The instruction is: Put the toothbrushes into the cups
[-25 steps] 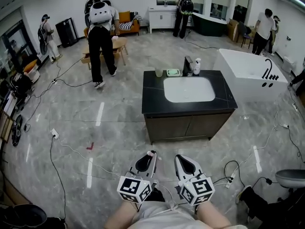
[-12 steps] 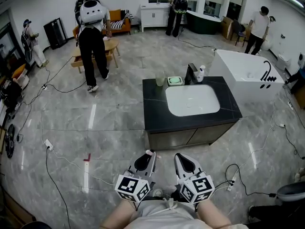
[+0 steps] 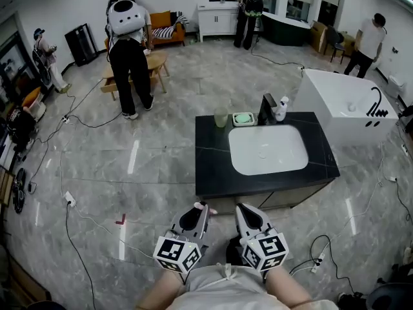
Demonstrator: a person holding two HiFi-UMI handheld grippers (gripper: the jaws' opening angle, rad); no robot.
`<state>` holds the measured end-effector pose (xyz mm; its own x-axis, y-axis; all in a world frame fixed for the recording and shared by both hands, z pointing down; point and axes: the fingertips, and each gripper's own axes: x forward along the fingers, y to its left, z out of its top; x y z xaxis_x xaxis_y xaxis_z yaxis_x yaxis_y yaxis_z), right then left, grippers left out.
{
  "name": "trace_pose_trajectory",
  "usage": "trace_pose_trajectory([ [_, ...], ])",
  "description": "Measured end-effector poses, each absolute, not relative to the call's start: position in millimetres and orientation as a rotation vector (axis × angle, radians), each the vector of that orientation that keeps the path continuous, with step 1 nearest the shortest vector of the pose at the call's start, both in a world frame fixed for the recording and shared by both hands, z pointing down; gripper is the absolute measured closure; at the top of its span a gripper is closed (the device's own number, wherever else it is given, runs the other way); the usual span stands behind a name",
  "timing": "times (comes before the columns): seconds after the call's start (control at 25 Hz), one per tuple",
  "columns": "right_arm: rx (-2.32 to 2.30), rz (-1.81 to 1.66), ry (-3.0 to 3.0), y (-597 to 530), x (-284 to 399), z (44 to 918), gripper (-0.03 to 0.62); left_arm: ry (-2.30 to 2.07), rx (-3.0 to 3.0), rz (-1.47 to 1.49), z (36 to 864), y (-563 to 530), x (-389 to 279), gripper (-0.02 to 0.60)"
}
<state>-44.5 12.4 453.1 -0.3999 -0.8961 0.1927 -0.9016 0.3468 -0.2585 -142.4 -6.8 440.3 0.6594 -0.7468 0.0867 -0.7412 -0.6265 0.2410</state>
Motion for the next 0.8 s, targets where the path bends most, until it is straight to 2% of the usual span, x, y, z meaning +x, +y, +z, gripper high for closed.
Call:
trace_pose_trajectory([
  [0.8,1.528,0.500,-2.626,-237.3,117.6,452.2,0.566,-1.443,2.482,-0.020,446.1,-240.6,-9.8,0.546],
])
